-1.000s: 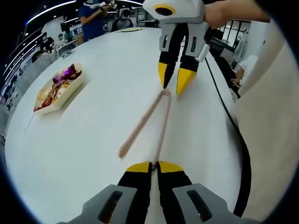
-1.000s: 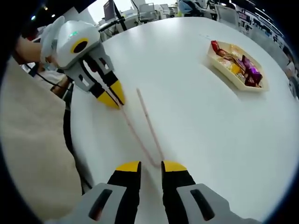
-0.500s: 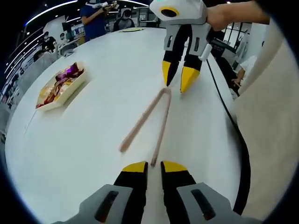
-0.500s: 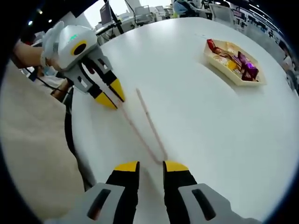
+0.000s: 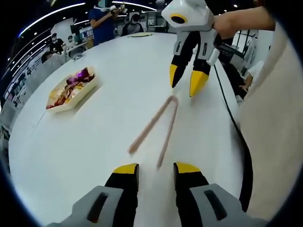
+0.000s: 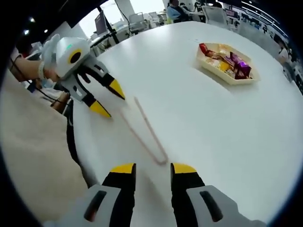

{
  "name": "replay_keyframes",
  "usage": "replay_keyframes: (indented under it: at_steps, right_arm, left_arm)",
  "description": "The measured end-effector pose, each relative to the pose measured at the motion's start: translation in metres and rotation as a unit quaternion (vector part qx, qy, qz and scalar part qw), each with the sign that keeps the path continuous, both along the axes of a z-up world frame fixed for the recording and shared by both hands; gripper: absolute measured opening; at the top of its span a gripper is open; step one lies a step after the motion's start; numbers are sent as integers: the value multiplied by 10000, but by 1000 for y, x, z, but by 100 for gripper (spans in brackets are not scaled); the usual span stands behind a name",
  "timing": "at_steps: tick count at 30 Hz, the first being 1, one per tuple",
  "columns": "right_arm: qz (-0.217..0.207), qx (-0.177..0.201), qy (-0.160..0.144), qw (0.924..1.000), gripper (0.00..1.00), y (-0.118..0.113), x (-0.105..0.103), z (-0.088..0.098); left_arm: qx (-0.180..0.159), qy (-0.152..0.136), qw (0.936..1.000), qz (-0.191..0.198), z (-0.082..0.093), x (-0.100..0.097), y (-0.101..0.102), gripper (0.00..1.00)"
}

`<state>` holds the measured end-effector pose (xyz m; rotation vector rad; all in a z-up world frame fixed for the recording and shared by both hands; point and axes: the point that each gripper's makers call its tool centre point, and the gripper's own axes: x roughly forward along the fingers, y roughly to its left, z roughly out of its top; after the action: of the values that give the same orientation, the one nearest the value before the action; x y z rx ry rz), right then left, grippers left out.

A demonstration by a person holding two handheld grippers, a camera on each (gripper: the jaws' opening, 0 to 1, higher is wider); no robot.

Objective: Place the target food into the container with the food tongs after gripping and lifting it, then release it inside without dropping or visibly crushing the food.

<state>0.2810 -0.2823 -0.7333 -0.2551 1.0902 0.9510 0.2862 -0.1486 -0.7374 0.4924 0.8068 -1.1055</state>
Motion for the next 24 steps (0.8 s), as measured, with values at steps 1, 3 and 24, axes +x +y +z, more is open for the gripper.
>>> replay_keyframes:
  at_steps: [1,3,24]
  right_arm:
    - [-44,51,1,10000,29,-1,-1,2]
    - [-97,105,0,9999,32,0,-1,4]
    - [-689,1397,-838,9842,78,27,10,80]
  left_arm:
    - [-45,12,10000,81,3,0,1,29]
    - [-92,-34,9998,168,8,1,2,30]
    - [-616,-541,9917,993,67,1,13,32]
